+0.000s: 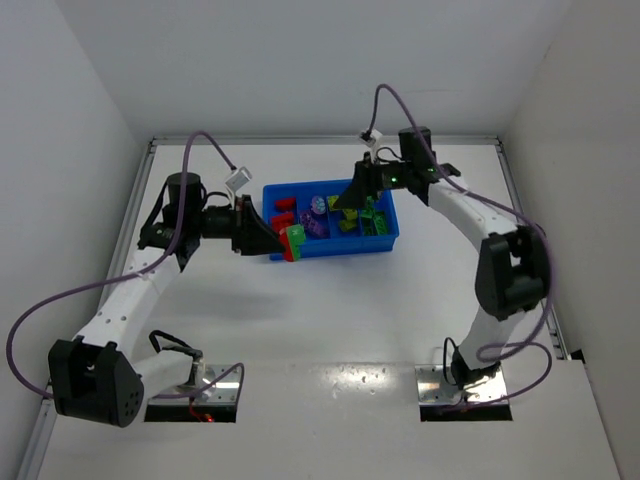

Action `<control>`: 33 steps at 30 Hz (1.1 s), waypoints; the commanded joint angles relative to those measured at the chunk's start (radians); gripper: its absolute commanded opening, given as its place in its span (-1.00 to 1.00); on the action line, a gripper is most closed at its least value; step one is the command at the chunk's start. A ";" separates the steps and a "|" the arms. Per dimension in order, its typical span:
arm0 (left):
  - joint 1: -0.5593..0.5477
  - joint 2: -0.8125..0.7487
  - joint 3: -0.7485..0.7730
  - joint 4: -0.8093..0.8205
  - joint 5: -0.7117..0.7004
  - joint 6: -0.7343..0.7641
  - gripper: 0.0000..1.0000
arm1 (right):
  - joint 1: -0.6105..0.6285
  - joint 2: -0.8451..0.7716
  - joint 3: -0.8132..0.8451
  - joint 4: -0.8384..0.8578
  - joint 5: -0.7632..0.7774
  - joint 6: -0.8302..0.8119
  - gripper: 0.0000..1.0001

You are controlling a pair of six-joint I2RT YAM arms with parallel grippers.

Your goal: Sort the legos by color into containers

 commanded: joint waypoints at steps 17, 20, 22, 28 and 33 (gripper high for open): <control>-0.008 0.050 -0.010 0.055 0.088 -0.020 -1.00 | 0.201 -0.106 -0.038 0.108 -0.442 0.130 0.68; -0.008 0.050 -0.010 0.064 0.088 -0.020 -1.00 | 0.215 -0.097 -0.011 0.108 -0.433 0.130 0.68; -0.008 0.050 -0.019 0.064 0.088 -0.020 -1.00 | 0.236 -0.085 0.003 0.099 -0.424 0.130 0.68; -0.017 0.050 -0.019 0.064 0.088 -0.020 -1.00 | 0.267 -0.035 0.062 0.088 -0.412 0.130 0.65; -0.017 0.050 -0.028 0.064 0.079 -0.020 -1.00 | 0.287 -0.014 0.095 0.068 -0.402 0.121 -0.13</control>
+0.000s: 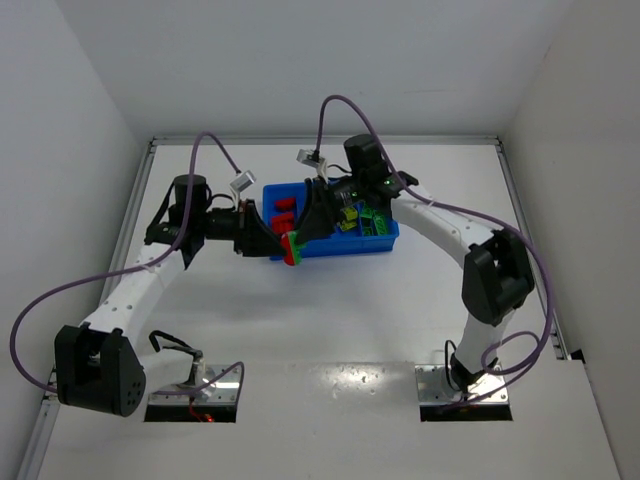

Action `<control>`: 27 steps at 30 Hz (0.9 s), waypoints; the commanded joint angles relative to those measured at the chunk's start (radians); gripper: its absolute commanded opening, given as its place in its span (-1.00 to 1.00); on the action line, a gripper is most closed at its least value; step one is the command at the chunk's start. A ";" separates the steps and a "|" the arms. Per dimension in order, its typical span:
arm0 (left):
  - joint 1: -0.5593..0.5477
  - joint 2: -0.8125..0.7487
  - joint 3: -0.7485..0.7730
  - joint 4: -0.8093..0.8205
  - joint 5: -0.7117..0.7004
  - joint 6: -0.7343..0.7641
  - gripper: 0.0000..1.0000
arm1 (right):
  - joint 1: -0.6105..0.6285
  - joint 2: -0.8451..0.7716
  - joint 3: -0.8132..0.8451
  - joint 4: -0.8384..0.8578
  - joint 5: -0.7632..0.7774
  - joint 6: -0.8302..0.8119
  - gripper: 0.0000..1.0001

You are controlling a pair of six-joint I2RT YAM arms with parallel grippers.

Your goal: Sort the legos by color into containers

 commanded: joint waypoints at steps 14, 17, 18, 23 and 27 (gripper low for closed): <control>-0.008 -0.061 -0.033 0.050 -0.013 0.003 -1.00 | -0.295 -0.180 -0.153 -0.199 0.036 -0.260 -1.00; -0.008 -0.061 -0.033 0.059 -0.013 0.003 -1.00 | -0.388 -0.128 -0.119 -0.325 0.036 -0.382 -1.00; -0.008 -0.061 -0.033 0.059 -0.013 0.003 -1.00 | -0.405 -0.113 -0.094 -0.356 0.047 -0.412 -1.00; -0.008 -0.061 -0.033 0.059 -0.022 0.003 -1.00 | -0.478 -0.033 -0.034 -0.421 0.065 -0.476 -1.00; -0.008 -0.061 -0.033 0.059 -0.059 -0.006 -1.00 | -0.501 -0.024 -0.034 -0.409 0.065 -0.476 -1.00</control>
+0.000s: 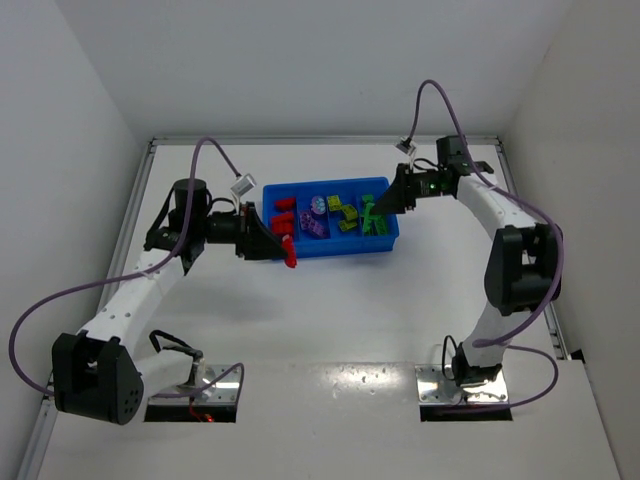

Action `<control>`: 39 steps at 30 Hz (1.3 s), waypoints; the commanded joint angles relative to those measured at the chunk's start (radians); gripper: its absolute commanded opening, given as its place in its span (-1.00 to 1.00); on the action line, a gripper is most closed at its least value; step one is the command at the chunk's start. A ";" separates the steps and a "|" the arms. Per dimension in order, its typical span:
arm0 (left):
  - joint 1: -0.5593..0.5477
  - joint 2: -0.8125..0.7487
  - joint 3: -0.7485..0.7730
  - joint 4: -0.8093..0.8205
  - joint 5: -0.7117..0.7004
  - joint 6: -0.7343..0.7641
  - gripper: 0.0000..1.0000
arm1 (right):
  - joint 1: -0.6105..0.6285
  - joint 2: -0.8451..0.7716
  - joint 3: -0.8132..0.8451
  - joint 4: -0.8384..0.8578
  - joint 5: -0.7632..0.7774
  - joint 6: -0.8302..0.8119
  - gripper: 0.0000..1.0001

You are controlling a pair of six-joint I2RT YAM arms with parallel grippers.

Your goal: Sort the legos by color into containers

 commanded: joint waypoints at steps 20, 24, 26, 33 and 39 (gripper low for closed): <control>-0.039 0.428 0.294 -0.032 -0.897 0.117 -0.76 | -0.003 -0.353 -0.240 0.289 -0.048 0.192 -1.00; -0.059 0.500 0.342 -0.032 -0.883 0.126 -0.64 | -0.003 -0.373 -0.283 0.378 -0.048 0.278 -1.00; -0.069 0.523 0.354 -0.032 -0.892 0.137 -0.53 | -0.003 -0.373 -0.283 0.378 -0.048 0.278 -1.00; -0.088 0.524 0.354 -0.032 -0.929 0.137 0.42 | -0.003 -0.373 -0.283 0.383 -0.048 0.304 -1.00; -0.124 0.298 0.238 0.014 -0.883 0.119 0.42 | 0.008 -0.391 -0.410 0.714 0.013 0.642 -1.00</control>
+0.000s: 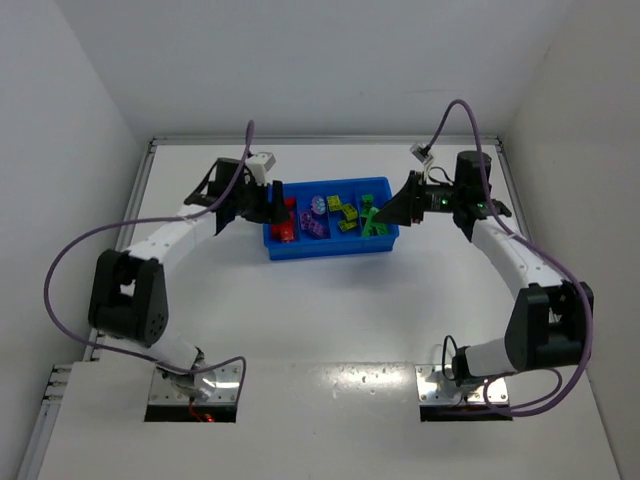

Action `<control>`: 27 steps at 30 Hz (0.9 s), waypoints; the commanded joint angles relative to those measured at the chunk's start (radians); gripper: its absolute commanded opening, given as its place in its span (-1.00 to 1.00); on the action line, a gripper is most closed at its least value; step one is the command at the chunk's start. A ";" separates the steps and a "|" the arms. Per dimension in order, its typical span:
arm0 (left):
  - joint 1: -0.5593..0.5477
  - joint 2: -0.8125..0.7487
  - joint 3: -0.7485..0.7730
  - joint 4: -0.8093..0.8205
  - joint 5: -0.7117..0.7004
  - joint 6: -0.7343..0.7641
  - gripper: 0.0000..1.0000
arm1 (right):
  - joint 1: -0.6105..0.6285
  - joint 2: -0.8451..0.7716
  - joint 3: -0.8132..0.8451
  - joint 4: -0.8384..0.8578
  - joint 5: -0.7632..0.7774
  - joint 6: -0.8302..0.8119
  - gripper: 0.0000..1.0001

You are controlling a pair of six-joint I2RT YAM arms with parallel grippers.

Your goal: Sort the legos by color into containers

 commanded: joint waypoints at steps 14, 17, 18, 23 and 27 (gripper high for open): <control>-0.242 -0.450 -0.242 0.051 0.065 0.161 0.16 | 0.176 0.020 -0.018 0.249 0.390 0.517 -1.00; -0.242 -0.398 -0.192 0.042 0.036 0.161 0.16 | 0.199 0.041 0.012 0.240 0.427 0.517 -1.00; -0.251 -0.384 -0.167 0.042 0.036 0.161 0.16 | 0.212 0.041 0.013 0.240 0.427 0.517 -1.00; -0.260 -0.327 -0.104 0.053 0.036 0.132 0.16 | 0.235 0.063 0.032 0.203 0.479 0.506 -1.00; -0.260 -0.290 -0.063 0.062 0.027 0.111 0.16 | 0.244 0.072 0.032 0.192 0.499 0.506 -1.00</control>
